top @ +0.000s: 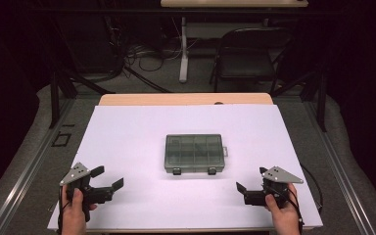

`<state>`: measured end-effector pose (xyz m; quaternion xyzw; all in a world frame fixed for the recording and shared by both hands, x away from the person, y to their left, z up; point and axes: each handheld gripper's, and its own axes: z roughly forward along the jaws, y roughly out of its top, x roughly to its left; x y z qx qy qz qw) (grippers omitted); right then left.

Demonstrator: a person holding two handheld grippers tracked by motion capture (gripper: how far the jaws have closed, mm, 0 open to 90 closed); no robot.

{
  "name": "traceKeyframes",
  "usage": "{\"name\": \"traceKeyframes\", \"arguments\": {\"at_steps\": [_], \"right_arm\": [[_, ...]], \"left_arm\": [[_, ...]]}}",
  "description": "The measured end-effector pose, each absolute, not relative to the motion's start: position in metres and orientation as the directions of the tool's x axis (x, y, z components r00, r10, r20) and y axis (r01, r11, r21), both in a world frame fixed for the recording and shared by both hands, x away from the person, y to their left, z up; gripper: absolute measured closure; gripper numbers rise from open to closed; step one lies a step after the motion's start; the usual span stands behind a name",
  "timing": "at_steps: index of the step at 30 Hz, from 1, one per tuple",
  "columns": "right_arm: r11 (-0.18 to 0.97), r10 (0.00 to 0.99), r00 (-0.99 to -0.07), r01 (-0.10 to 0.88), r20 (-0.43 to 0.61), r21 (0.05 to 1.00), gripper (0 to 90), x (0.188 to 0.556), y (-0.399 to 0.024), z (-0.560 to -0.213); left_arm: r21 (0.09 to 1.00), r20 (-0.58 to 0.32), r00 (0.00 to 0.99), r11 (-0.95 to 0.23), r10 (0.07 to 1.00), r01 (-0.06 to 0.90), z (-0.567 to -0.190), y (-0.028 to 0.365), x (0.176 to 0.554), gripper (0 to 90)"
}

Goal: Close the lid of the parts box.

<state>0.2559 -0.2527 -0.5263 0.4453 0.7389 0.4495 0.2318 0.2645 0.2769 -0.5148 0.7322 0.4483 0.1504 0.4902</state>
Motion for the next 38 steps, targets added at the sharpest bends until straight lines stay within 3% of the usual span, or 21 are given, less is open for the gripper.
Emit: {"name": "traceKeyframes", "arguments": {"at_steps": [38], "right_arm": [[0.201,0.88,-0.473,0.468,0.052,0.861,2.2,0.264,-0.263,-0.547]], "left_arm": [[0.844,-0.22,0.513,-0.102,0.83,0.527,-0.531,0.29,0.271,5.3]]}}
